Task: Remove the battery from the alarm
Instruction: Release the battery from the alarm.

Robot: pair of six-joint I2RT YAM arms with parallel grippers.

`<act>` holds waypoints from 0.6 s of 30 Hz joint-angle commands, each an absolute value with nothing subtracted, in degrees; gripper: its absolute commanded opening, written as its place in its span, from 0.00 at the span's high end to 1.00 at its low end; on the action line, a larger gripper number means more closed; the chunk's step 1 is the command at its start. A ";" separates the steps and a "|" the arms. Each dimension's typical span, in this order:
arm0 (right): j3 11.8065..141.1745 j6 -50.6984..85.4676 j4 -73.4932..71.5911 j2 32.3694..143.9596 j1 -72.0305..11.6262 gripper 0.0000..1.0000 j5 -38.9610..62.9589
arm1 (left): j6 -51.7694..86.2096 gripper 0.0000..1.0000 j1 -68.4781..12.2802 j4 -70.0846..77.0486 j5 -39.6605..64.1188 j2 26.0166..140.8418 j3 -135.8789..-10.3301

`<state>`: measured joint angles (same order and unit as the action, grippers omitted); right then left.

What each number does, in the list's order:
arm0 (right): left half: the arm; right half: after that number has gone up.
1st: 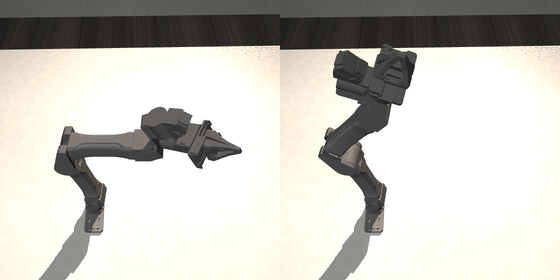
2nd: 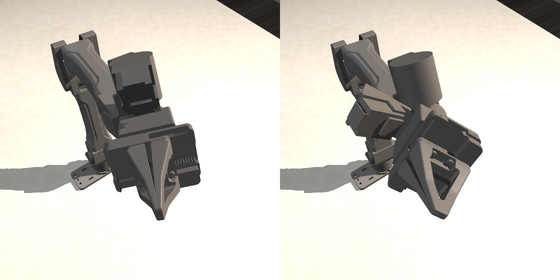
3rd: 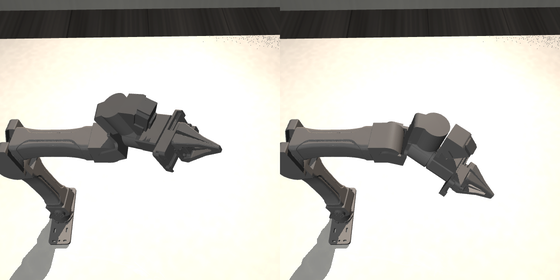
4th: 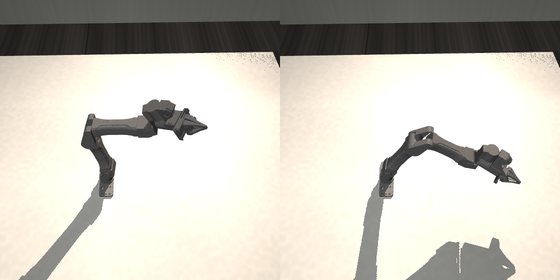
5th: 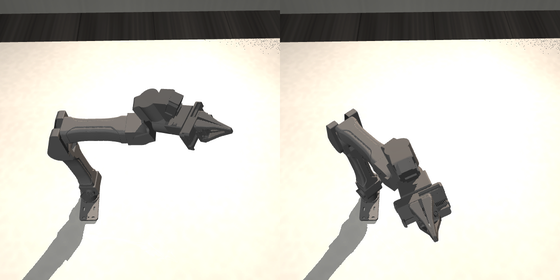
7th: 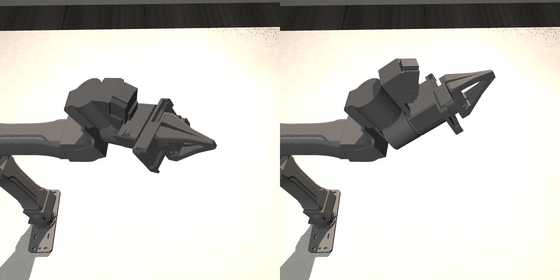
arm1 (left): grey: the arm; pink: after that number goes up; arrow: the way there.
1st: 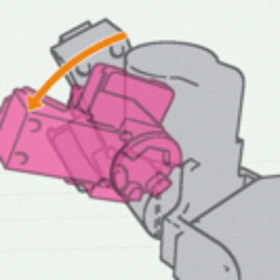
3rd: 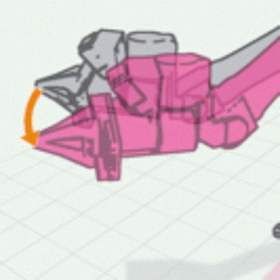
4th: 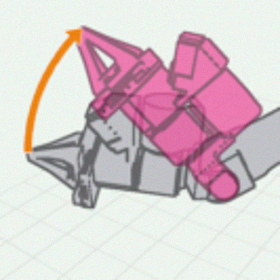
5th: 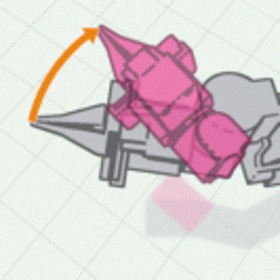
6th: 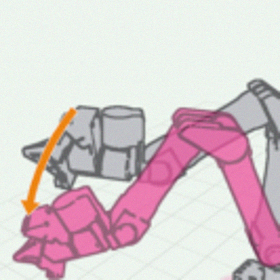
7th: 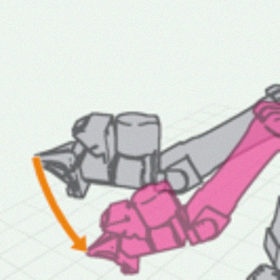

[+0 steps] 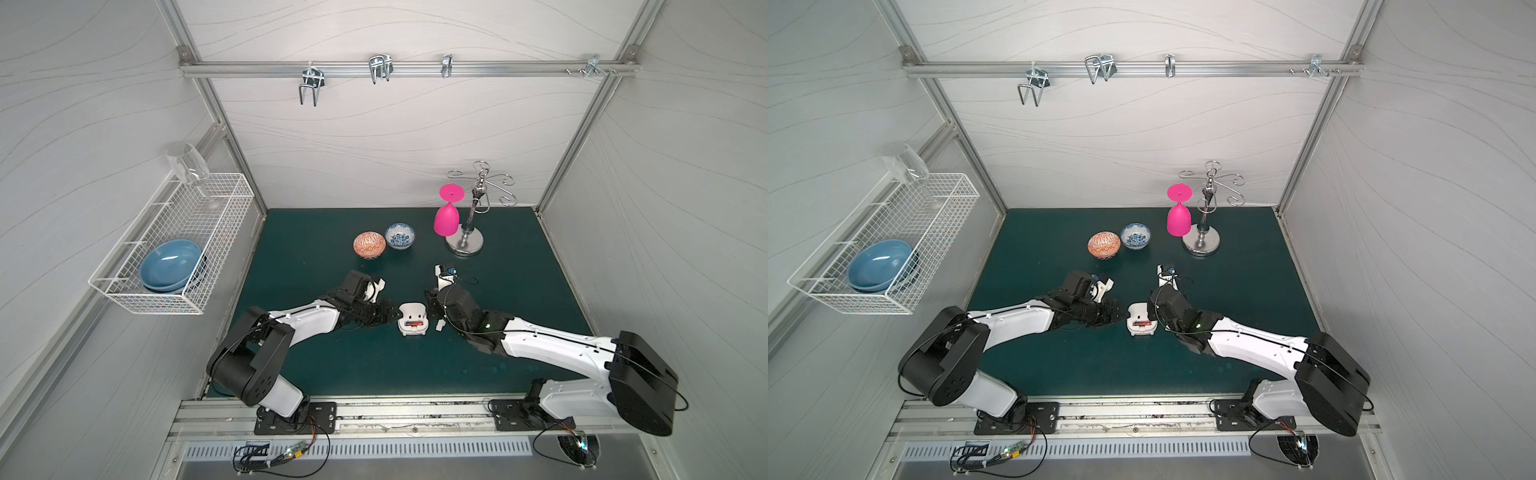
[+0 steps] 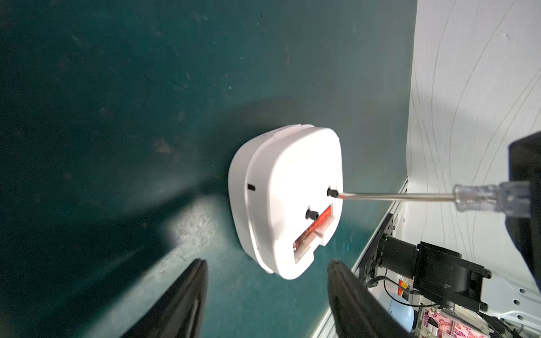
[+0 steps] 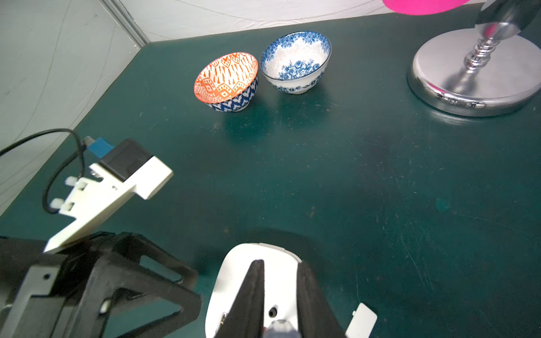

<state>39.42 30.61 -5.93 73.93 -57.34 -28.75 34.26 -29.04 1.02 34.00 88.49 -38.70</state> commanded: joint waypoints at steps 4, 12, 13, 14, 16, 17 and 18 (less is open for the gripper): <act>40.17 32.30 -4.98 73.70 -58.72 1.00 -32.37 | 34.23 0.33 -30.59 2.70 35.44 92.32 -41.55; 39.88 32.64 -3.17 74.19 -59.38 1.00 -33.48 | 34.90 0.36 -32.39 2.34 33.29 94.12 -41.11; 39.85 32.84 -2.97 74.26 -59.39 1.00 -33.43 | 35.05 0.37 -32.50 2.31 33.01 94.31 -41.01; 39.70 33.01 -2.84 74.17 -59.48 1.00 -33.33 | 35.05 0.38 -32.52 2.15 32.80 94.45 -40.96; 39.53 33.32 -2.66 73.97 -59.74 1.00 -33.17 | 35.07 0.40 -32.49 2.13 32.32 94.72 -40.84; 39.50 33.36 -2.45 73.79 -59.90 1.00 -33.11 | 35.06 0.41 -32.45 2.03 32.15 94.86 -40.74; 39.38 33.59 -2.16 73.65 -60.06 1.00 -33.08 | 35.12 0.42 -32.47 2.02 32.17 94.90 -40.70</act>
<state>39.42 32.75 -4.75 73.93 -59.22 -32.40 34.98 -32.14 1.54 33.65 93.43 -39.66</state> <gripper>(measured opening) 0.211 0.590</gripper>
